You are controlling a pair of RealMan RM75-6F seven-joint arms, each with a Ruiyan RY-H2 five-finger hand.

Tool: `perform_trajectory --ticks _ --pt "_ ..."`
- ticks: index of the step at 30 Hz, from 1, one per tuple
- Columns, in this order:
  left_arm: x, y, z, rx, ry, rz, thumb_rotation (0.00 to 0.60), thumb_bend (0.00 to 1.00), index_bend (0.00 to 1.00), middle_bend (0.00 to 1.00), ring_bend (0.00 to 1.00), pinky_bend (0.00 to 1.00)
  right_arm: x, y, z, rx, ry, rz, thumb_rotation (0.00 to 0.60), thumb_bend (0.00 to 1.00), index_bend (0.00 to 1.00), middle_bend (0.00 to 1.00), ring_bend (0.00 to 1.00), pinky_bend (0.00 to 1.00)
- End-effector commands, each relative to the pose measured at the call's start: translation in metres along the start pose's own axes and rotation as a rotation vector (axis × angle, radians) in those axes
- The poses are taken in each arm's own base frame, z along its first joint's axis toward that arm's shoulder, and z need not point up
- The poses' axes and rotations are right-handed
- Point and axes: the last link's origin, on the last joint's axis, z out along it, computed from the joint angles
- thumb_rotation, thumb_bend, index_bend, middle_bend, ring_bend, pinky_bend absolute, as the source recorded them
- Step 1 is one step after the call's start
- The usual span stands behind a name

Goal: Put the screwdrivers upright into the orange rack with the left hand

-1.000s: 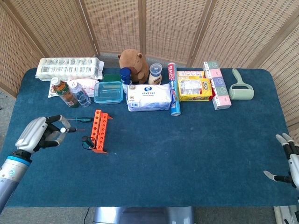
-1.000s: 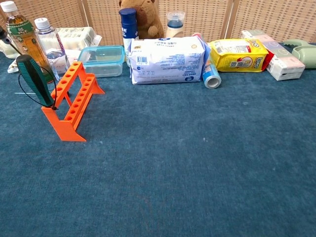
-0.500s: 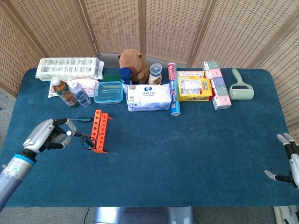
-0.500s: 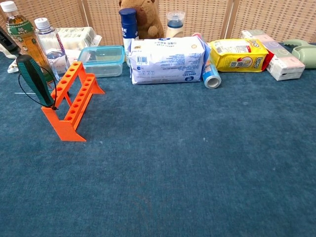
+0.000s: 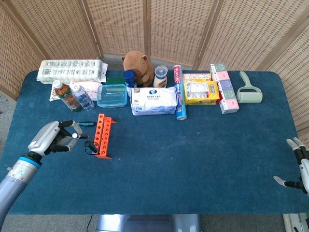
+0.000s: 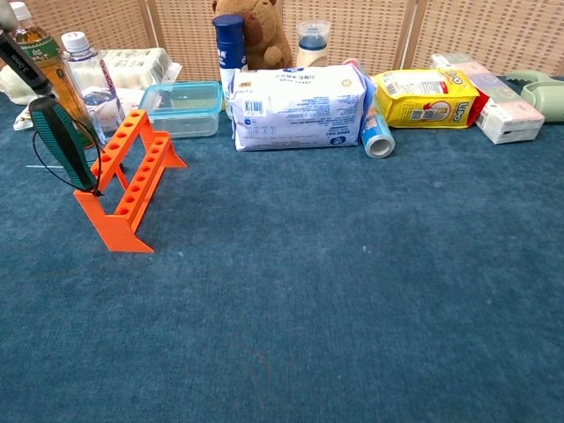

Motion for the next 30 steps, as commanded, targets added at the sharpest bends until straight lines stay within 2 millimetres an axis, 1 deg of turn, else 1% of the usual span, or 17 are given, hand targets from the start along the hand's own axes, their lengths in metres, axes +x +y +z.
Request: perform_trajectory --ticks 1,18,30 --pt "0.0 0.0 0.001 0.001 -0.001 0.003 0.6 0.44 0.6 1.0 0.96 1.0 0.0 0.0 0.0 0.0 -0.001 0.0 0.6 0.0 0.06 0.0 0.0 0.0" --pt "-0.005 -0.003 0.009 0.019 -0.027 -0.017 0.6 0.44 0.6 1.0 0.96 1.0 0.001 0.001 -0.001 -0.001 0.003 0.004 0.6 0.0 0.06 0.0 0.0 0.0" --pt "-0.008 0.006 0.03 0.043 -0.081 -0.01 0.6 0.44 0.6 1.0 0.96 1.0 0.003 0.002 -0.001 -0.003 0.007 0.008 0.6 0.0 0.06 0.0 0.0 0.0"
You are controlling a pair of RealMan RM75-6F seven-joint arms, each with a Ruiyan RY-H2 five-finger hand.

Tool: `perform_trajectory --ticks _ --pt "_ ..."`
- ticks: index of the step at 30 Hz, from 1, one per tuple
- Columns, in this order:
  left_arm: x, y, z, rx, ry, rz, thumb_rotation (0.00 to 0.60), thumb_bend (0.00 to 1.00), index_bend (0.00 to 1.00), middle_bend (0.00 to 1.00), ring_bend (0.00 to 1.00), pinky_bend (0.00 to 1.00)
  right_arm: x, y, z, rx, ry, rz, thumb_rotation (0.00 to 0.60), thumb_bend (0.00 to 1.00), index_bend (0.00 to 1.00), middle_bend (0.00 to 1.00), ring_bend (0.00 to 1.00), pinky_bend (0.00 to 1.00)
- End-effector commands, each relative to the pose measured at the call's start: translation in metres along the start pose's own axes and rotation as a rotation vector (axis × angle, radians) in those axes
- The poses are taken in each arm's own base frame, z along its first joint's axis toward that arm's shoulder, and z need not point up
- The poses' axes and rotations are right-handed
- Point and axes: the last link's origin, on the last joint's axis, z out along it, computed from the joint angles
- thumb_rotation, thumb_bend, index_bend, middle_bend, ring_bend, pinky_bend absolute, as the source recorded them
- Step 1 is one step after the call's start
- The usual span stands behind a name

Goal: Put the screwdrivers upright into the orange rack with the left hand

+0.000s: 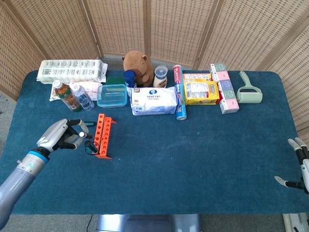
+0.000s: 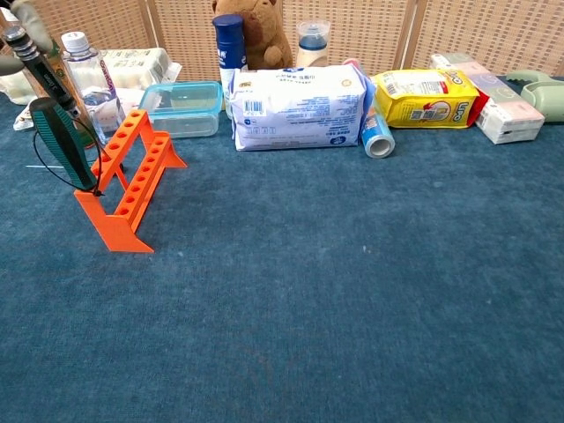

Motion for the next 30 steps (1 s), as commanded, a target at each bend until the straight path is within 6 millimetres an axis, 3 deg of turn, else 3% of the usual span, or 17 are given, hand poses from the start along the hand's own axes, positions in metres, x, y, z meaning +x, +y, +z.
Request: perform_trajectory --ticks 1,13,30 --pt "0.0 0.005 0.008 0.006 -0.014 0.014 0.6 0.44 0.6 1.0 0.96 1.0 0.0 0.0 0.0 -0.001 0.0 0.0 0.6 0.0 0.06 0.0 0.0 0.0" --pt "-0.006 0.009 0.025 0.056 -0.022 0.043 0.6 0.44 0.6 1.0 0.96 1.0 0.002 0.002 0.0 -0.006 0.003 0.006 0.6 0.0 0.06 0.0 0.0 0.0" --pt "-0.009 -0.014 0.034 0.1 -0.032 0.015 0.6 0.44 0.6 1.0 0.96 1.0 0.001 0.002 0.001 -0.005 -0.001 0.008 0.6 0.0 0.06 0.0 0.0 0.0"
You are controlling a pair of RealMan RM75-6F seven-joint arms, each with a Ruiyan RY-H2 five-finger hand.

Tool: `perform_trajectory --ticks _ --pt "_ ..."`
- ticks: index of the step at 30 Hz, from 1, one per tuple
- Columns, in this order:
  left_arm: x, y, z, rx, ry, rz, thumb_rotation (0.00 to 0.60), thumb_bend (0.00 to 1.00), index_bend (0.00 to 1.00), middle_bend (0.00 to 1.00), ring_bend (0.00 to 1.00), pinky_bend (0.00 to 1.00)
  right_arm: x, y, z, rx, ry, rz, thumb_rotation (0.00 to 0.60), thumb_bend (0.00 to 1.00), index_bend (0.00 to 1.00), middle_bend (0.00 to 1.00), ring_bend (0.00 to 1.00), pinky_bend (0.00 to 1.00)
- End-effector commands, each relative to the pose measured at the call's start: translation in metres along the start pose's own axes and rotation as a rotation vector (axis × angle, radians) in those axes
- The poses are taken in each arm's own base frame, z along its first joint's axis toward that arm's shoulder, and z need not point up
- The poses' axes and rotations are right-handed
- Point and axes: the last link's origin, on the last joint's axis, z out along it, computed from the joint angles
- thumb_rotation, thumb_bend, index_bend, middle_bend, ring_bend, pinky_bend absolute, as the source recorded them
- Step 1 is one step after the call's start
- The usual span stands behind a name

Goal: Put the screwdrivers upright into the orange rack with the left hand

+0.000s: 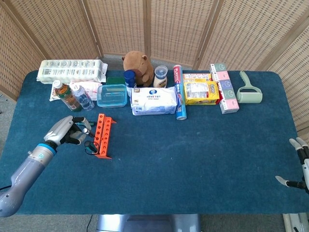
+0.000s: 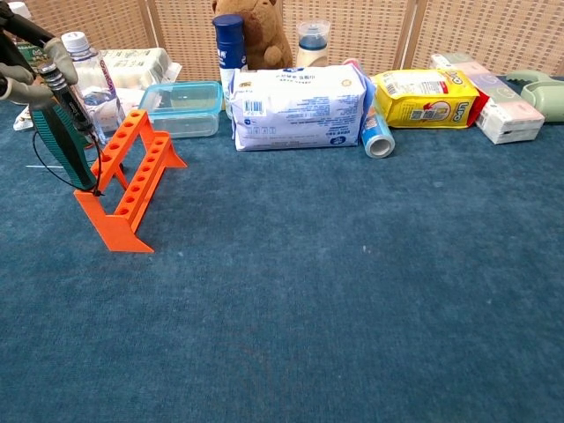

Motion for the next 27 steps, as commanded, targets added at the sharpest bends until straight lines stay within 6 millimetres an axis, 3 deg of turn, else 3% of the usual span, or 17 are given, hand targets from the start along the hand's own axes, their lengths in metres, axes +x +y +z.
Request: perform_trajectory --ticks 1,27 --pt "-0.001 -0.002 0.002 0.0 0.001 -0.003 0.6 0.44 0.6 1.0 0.96 1.0 0.0 0.0 0.0 -0.001 -0.001 0.0 0.6 0.0 0.06 0.0 0.0 0.0" --pt "-0.012 -0.011 0.01 -0.001 -0.053 0.044 0.6 0.44 0.6 1.0 0.96 0.99 0.0 0.001 0.001 -0.003 0.0 0.0 0.6 0.0 0.06 0.0 0.0 0.0"
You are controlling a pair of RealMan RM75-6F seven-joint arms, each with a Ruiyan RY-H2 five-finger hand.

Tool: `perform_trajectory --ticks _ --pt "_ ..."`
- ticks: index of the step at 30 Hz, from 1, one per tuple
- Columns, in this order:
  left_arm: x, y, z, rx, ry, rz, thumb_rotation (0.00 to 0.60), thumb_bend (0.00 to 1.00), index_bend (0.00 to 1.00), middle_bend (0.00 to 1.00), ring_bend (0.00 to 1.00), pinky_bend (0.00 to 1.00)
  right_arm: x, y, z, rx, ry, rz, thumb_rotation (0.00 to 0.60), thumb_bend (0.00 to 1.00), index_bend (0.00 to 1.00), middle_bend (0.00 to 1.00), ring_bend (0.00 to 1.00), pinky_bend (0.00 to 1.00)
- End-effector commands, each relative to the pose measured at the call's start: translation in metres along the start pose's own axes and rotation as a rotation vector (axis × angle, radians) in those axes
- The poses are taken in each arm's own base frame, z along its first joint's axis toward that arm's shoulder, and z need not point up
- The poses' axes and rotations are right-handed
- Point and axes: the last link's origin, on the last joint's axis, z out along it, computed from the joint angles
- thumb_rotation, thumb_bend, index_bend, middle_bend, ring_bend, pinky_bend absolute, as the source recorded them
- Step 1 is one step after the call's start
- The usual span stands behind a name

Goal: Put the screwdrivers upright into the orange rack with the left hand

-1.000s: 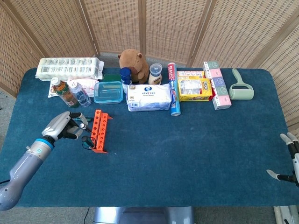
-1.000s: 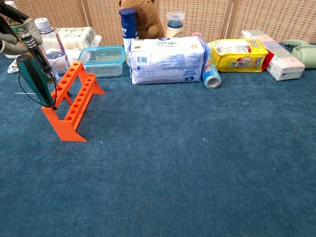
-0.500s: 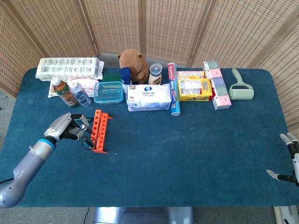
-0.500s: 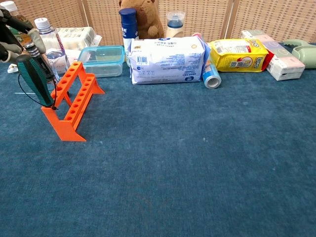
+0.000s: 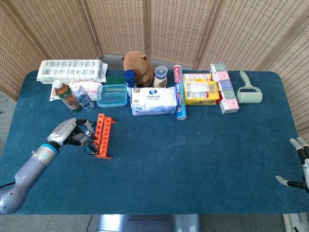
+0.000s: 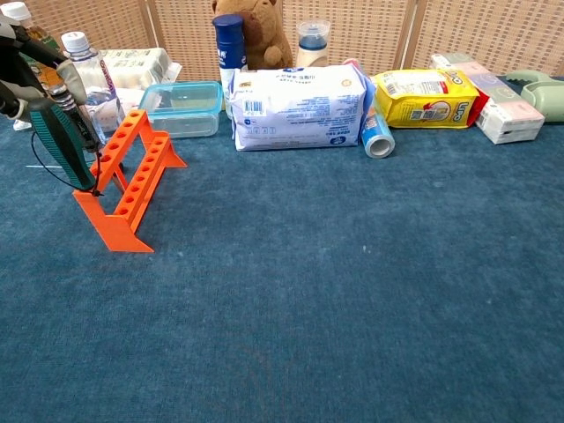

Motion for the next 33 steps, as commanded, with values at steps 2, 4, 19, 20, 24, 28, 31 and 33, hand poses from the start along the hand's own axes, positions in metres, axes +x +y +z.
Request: perform_trajectory --ticks 2,4,19,20,24,28,31,33 --pt "-0.0018 -0.0014 0.0019 0.0 -0.01 0.002 0.6 0.44 0.6 1.0 0.96 0.99 0.0002 0.0001 -0.0001 -0.001 0.002 -0.001 0.6 0.0 0.06 0.0 0.0 0.0" --pt "-0.0022 -0.0019 0.0023 0.0 -0.01 0.002 0.6 0.44 0.6 1.0 0.96 0.99 0.0004 0.0002 -0.0002 -0.001 0.003 0.0 0.6 0.0 0.06 0.0 0.0 0.0" --pt "-0.0021 -0.0006 0.0033 -0.011 0.012 0.006 0.6 0.44 0.6 1.0 0.96 0.99 0.0022 0.0006 -0.0012 0.0 0.008 0.005 0.6 0.0 0.06 0.0 0.0 0.0" --pt "-0.0022 -0.0002 0.0033 -0.012 0.012 0.007 0.6 0.44 0.6 1.0 0.96 0.99 0.0022 0.0007 -0.0013 0.0 0.008 0.006 0.6 0.0 0.06 0.0 0.0 0.0" --pt "-0.0026 0.0014 0.0039 -0.015 0.013 0.009 0.6 0.44 0.6 1.0 0.96 0.99 0.0022 0.0007 -0.0011 0.001 0.006 0.006 0.6 0.0 0.06 0.0 0.0 0.0" --pt "-0.0016 0.0028 0.0037 -0.017 0.02 0.014 0.6 0.44 0.6 1.0 0.96 0.99 0.0028 0.0013 -0.0012 0.0 0.008 0.009 0.6 0.0 0.06 0.0 0.0 0.0" --pt "-0.0011 0.0036 0.0033 -0.018 0.024 0.021 0.6 0.44 0.6 1.0 0.96 0.99 0.0031 0.0012 -0.0013 0.002 0.009 0.01 0.6 0.0 0.06 0.0 0.0 0.0" --pt "-0.0023 0.0035 0.0033 -0.015 0.02 0.019 0.6 0.44 0.6 1.0 0.96 0.99 0.0031 0.001 -0.0015 0.003 0.008 0.009 0.6 0.0 0.06 0.0 0.0 0.0"
